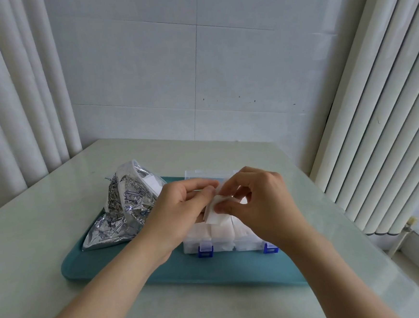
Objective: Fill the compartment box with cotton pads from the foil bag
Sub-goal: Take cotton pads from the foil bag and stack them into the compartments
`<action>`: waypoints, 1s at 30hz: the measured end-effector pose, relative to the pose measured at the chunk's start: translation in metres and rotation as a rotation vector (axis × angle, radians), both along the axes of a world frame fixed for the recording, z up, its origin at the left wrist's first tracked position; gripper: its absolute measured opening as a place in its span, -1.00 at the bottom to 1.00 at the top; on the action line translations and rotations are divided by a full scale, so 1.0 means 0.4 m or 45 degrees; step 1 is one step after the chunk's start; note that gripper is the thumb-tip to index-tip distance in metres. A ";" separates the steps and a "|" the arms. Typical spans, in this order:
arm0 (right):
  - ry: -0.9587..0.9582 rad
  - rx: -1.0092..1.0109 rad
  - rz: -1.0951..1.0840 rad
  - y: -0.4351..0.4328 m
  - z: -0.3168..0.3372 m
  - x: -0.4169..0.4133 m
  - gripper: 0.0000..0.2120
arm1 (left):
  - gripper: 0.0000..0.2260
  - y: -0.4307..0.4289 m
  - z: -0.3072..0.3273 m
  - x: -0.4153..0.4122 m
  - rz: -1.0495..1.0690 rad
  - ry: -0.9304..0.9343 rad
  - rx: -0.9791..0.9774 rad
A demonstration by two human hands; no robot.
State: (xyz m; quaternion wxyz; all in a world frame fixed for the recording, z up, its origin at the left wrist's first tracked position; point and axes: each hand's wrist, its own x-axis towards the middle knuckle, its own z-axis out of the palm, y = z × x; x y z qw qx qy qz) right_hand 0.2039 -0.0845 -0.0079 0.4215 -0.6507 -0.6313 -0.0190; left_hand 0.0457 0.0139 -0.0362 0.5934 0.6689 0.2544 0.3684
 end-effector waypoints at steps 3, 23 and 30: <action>0.089 -0.006 0.064 -0.005 0.002 0.000 -0.86 | -0.81 -0.003 0.004 -0.002 -0.042 -0.038 -0.052; 0.679 -0.013 0.099 0.000 0.005 0.039 -0.83 | -0.83 -0.004 0.017 -0.003 -0.128 -0.198 -0.243; 0.394 0.033 0.058 0.016 -0.017 0.018 -0.83 | -0.67 -0.021 0.018 -0.004 -0.298 -0.223 -0.280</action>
